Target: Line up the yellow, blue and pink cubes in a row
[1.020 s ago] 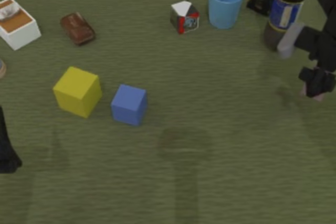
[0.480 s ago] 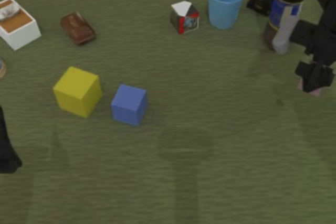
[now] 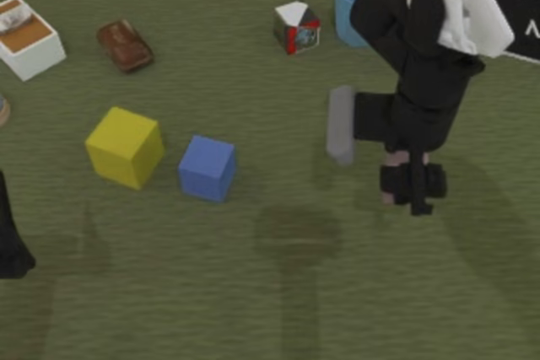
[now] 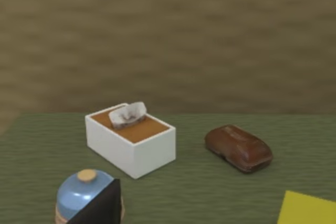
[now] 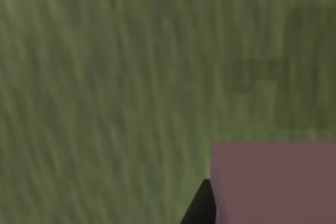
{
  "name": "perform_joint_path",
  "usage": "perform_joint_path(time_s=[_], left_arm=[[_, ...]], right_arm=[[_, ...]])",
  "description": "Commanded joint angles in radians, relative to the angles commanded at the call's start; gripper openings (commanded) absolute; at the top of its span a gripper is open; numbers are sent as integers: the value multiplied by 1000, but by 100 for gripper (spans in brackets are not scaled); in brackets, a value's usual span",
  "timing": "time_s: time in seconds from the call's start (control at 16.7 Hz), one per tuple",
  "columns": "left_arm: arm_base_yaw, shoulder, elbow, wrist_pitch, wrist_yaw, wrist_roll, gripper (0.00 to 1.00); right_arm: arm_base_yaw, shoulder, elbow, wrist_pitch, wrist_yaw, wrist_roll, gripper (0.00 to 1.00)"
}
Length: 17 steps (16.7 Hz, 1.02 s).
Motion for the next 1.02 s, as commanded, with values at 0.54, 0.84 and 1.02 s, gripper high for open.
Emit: perform_joint_path(time_s=[0.54, 0.84, 1.02], left_arm=[[0, 0, 0, 0, 0, 0, 100], [0, 0, 0, 0, 0, 0, 100], [0, 0, 0, 0, 0, 0, 100]], right_arm=[[104, -46, -52, 10, -1, -10, 0], [105, -3, -147, 152, -1, -8, 0], [108, 29, -209, 246, 0, -10, 0]])
